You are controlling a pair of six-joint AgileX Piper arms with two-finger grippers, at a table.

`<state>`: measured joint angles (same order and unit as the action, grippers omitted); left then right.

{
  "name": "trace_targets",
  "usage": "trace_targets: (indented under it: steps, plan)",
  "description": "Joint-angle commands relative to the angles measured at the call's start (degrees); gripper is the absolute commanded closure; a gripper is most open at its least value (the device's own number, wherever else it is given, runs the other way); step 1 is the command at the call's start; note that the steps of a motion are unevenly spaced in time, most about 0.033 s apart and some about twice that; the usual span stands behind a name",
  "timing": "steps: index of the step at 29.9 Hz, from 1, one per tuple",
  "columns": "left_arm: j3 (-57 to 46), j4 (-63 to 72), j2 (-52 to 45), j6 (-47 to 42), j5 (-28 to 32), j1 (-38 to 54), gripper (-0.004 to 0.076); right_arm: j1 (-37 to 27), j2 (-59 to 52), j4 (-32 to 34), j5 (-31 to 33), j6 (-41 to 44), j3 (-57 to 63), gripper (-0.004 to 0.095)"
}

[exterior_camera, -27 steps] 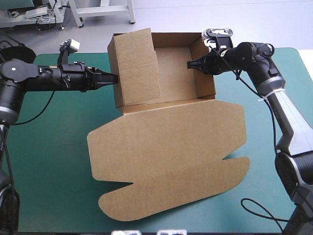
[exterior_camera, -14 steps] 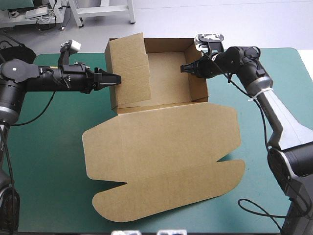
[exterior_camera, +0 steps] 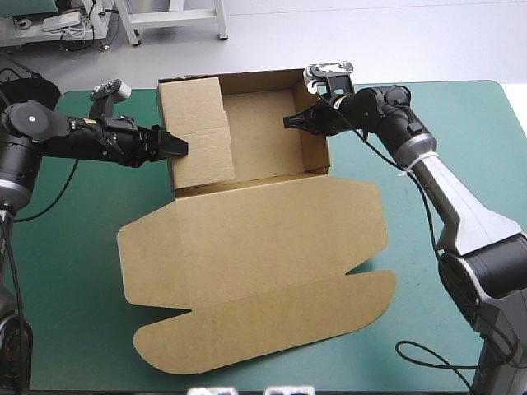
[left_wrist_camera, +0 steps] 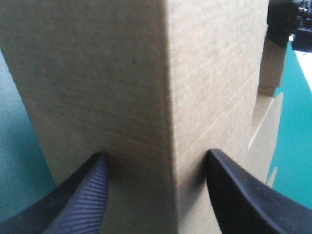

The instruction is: Fold the box

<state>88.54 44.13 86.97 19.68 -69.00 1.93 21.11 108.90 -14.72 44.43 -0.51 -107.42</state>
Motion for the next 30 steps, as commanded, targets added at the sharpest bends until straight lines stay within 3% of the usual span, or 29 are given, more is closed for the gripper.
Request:
trace_targets:
  steps: [1, 7, 11, 15, 18, 22, 30]
  plan:
    - [1.58, -1.28, -2.22, -0.83, 4.32, -0.39, 0.0296, 2.12, -3.60, -3.83, -4.14, 0.96, -2.22, 0.0920]
    - [1.58, -10.96, -2.22, -4.60, 9.54, -0.39, 0.0310, 4.10, -4.34, -3.33, -2.41, 1.22, -3.68, 0.0920]
    - [1.58, -15.43, -2.13, -5.82, 11.40, -0.39, 0.0386, 4.47, -5.36, -2.76, -1.08, 1.22, -3.80, 0.0920]
    - [1.58, -14.56, -2.13, -5.82, 11.37, -0.39, 0.0533, 4.47, -5.65, -1.42, 2.25, 0.95, -3.80, 0.0920]
    - [1.58, -11.91, -2.13, -5.65, 11.06, -1.46, 0.0735, 4.59, -5.73, 1.71, 5.50, 1.18, -3.80, 0.0920]
    - [1.58, -12.71, -1.91, -5.41, 11.81, -5.90, 0.0733, 5.45, -5.73, 6.63, 10.40, 2.80, -3.80, 0.0920]
    - [1.58, -25.80, 0.40, -16.32, 12.89, -16.28, 0.0733, 5.57, -5.73, 8.60, 23.25, 5.85, -3.80, 0.0921]
